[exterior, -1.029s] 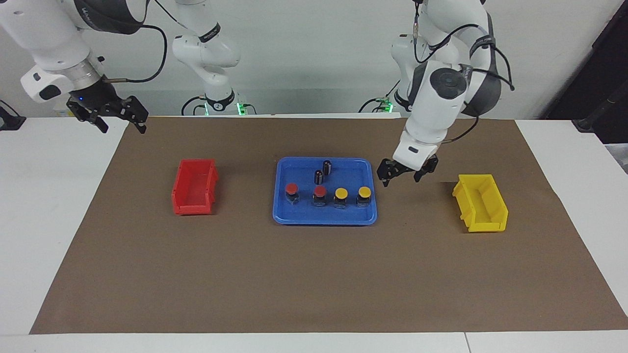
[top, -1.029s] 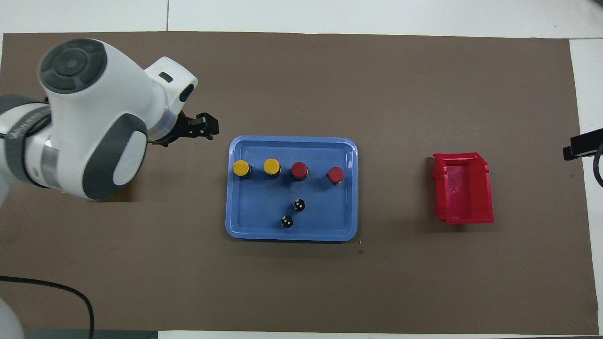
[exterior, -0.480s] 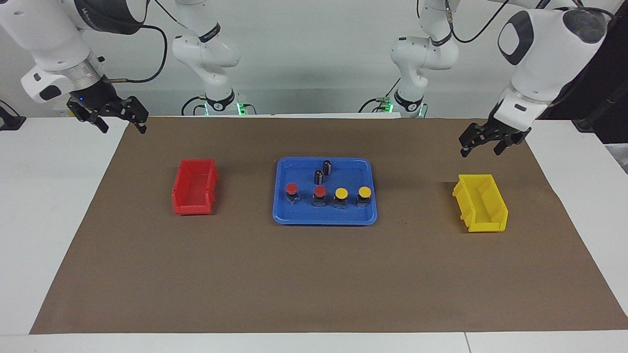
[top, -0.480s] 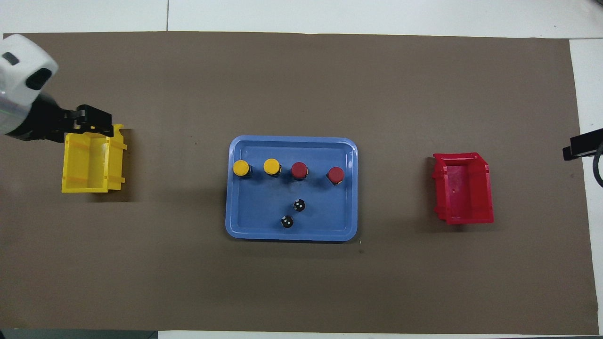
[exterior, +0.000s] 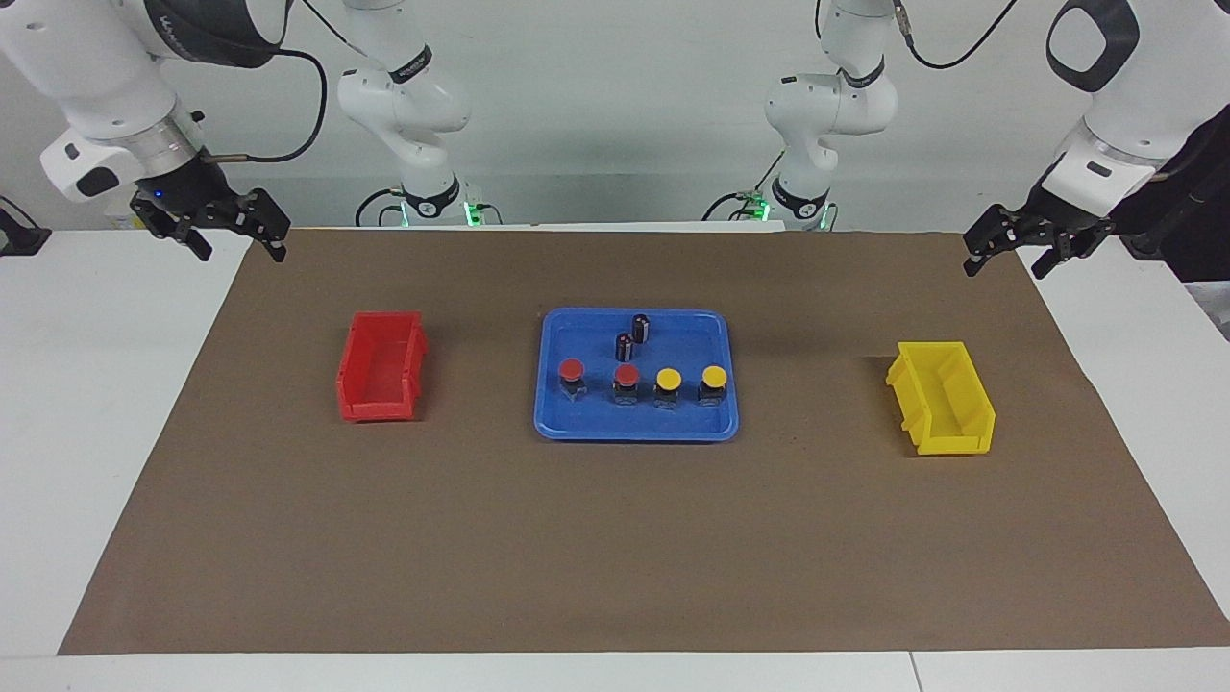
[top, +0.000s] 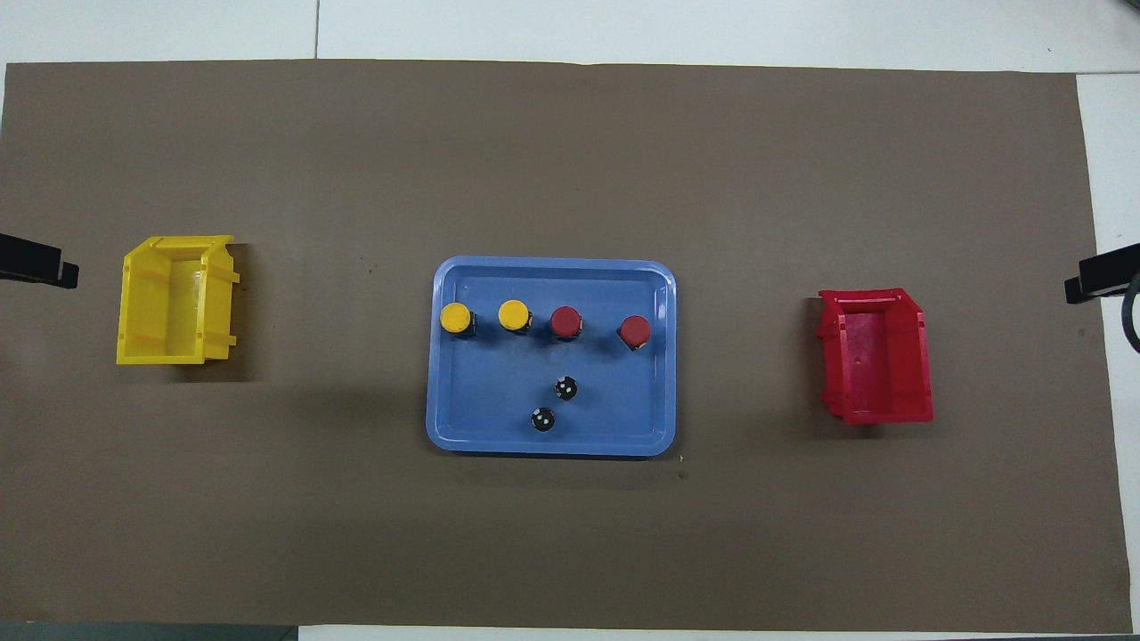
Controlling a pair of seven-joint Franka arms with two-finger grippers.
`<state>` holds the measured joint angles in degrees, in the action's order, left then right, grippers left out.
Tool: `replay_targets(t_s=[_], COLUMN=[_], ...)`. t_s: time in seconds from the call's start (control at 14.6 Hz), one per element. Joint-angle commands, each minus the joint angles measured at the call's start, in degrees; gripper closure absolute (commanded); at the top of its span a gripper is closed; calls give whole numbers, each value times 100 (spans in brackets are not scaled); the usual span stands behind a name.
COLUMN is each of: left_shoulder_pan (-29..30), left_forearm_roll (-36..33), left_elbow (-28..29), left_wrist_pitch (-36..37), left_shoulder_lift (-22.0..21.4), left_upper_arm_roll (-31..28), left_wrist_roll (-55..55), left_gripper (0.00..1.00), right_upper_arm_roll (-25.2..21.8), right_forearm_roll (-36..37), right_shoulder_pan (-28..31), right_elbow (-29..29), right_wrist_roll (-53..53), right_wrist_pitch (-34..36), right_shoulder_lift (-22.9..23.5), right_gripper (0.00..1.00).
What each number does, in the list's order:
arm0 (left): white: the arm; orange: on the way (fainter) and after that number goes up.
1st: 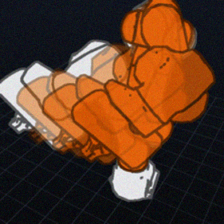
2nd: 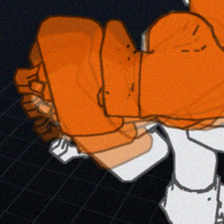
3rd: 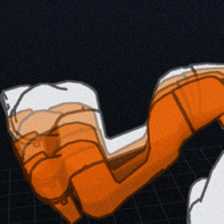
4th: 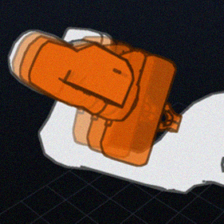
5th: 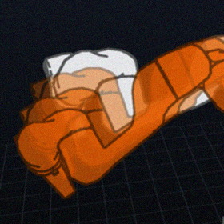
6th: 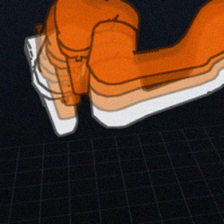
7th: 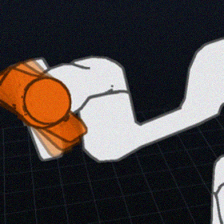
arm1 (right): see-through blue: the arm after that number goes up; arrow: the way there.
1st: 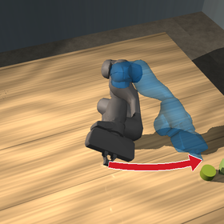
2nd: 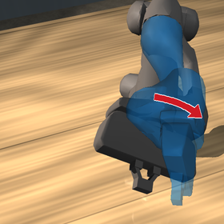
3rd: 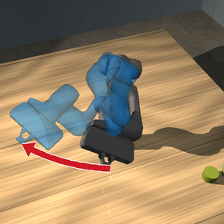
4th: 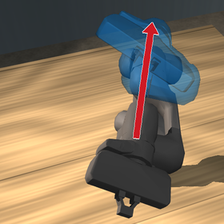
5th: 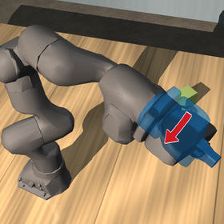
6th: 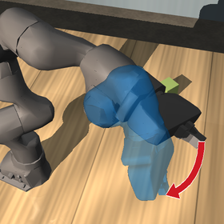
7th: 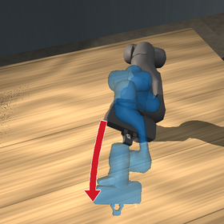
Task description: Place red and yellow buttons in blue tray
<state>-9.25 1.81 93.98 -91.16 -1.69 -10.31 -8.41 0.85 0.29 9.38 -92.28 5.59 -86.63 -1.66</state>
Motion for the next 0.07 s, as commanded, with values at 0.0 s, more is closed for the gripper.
replay_targets(t_s=[0.0], left_shoulder_pan=[2], left_forearm_roll=[-137], left_elbow=[-90], left_wrist_pitch=[248], left_shoulder_lift=[-42], left_upper_arm_roll=[38], left_wrist_roll=[-108], left_gripper=[0], right_upper_arm_roll=[38], right_forearm_roll=[32], right_shoulder_pan=[64], right_elbow=[-115], right_wrist_roll=[13], right_wrist_pitch=[-64], right_shoulder_lift=[-89], right_gripper=[0])
